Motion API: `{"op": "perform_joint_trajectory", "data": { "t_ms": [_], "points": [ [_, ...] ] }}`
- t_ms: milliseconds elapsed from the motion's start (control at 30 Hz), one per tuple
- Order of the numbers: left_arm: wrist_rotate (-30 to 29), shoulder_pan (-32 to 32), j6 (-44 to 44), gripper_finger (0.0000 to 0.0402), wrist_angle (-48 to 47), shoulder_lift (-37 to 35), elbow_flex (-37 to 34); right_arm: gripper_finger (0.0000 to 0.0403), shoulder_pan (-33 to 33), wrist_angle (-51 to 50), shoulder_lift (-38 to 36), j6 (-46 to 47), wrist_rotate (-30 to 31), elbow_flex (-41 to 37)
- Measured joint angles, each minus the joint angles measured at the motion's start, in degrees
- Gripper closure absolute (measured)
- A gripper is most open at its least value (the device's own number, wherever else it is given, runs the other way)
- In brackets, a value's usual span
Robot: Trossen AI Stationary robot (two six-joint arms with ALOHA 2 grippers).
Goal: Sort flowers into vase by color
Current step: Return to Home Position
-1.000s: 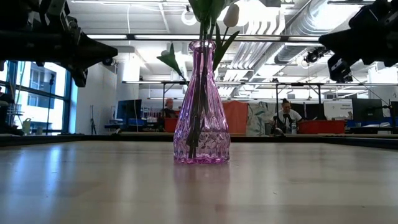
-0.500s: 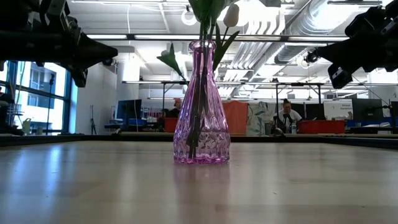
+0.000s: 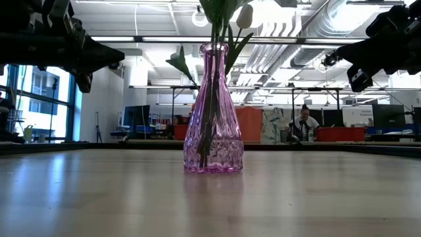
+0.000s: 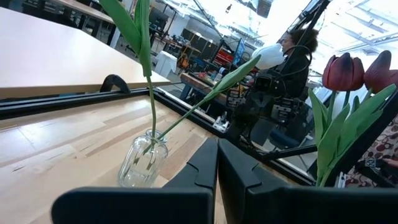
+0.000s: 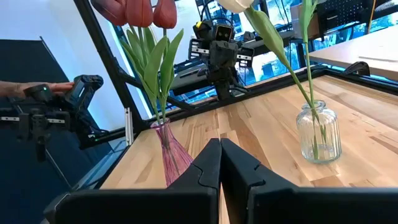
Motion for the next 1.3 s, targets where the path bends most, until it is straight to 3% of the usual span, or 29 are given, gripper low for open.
{"op": "perform_joint_trajectory", "data": {
  "t_ms": [200,600,1300],
  "points": [
    [0.0,0.0,0.0,0.0401,-3.5,-5.6,0.0,0.0402,0.0,-0.1,0.0,0.0,0.0,0.0],
    [0.0,0.0,0.0,0.0401,-10.9,-25.5,0.0,0.0402,0.0,-0.1,0.3,0.0,0.1,0.0],
    [0.3,-1.5,0.0,0.0401,-11.3,-25.7,0.0,0.0402,0.0,-0.2,0.4,0.0,0.2,-0.1]
  ]
}}
